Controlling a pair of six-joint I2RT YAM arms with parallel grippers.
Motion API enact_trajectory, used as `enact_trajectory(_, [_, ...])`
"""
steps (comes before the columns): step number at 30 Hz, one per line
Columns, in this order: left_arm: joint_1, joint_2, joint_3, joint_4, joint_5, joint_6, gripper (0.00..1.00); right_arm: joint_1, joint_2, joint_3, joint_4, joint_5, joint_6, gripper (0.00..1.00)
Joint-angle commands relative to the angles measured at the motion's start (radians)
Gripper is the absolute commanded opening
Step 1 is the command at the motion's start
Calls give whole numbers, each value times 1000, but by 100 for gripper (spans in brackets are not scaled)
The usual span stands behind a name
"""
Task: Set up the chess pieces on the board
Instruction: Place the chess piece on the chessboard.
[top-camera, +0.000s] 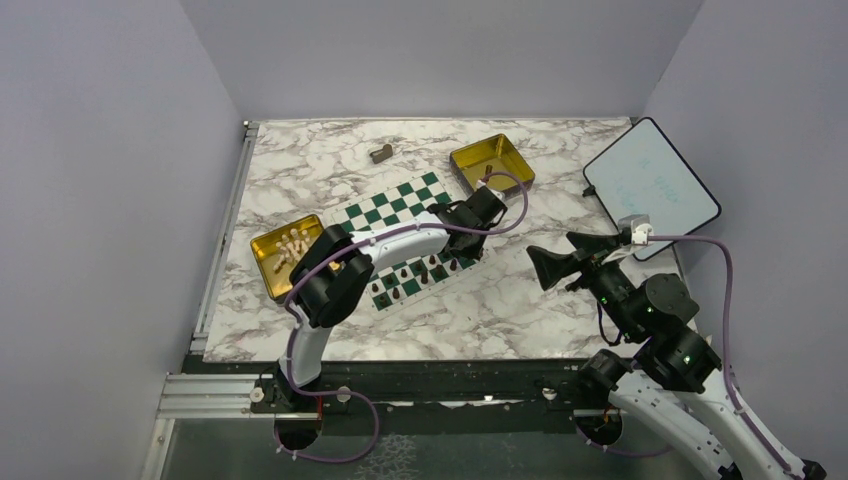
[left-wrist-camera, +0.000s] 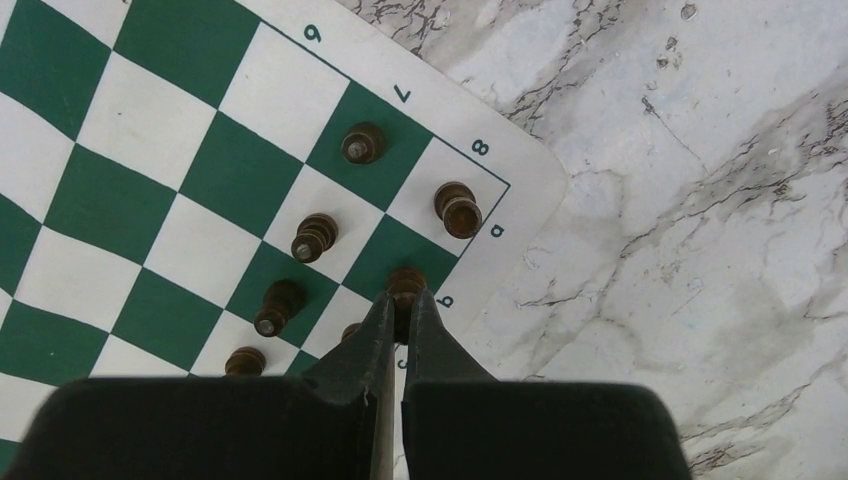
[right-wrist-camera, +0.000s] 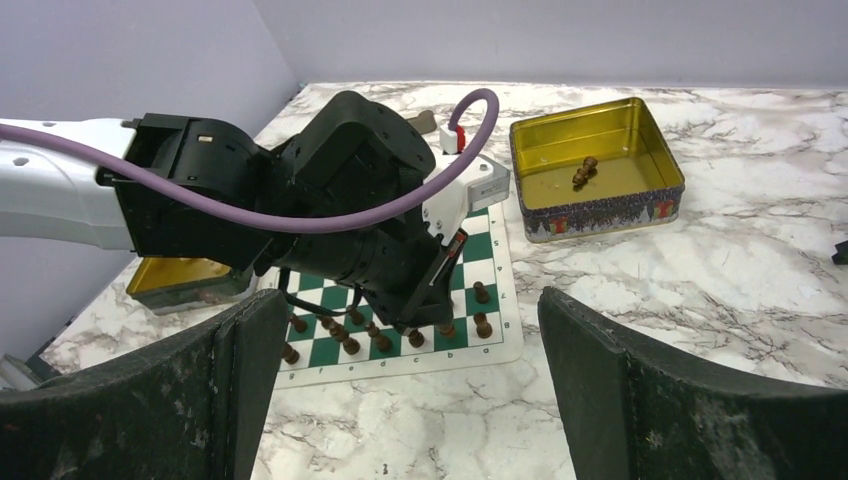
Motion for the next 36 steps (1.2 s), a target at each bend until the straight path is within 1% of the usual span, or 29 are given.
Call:
enact_trajectory(1, [-1, 16, 38, -13, -6, 4, 0, 6, -4, -5, 4, 23, -13, 100])
enact_trajectory(31, [-1, 56, 40, -22, -27, 21, 0, 5, 21, -11, 32, 1, 3, 100])
enact_trajectory(32, [-2, 58, 42, -22, -26, 21, 3, 6, 19, -13, 33, 1, 4, 100])
enact_trajectory(34, [-2, 60, 41, -24, -26, 19, 12, 5, 18, -15, 32, -3, 10, 100])
enact_trajectory(36, [-1, 55, 39, -23, -31, 17, 26, 6, 17, -17, 32, -3, 11, 100])
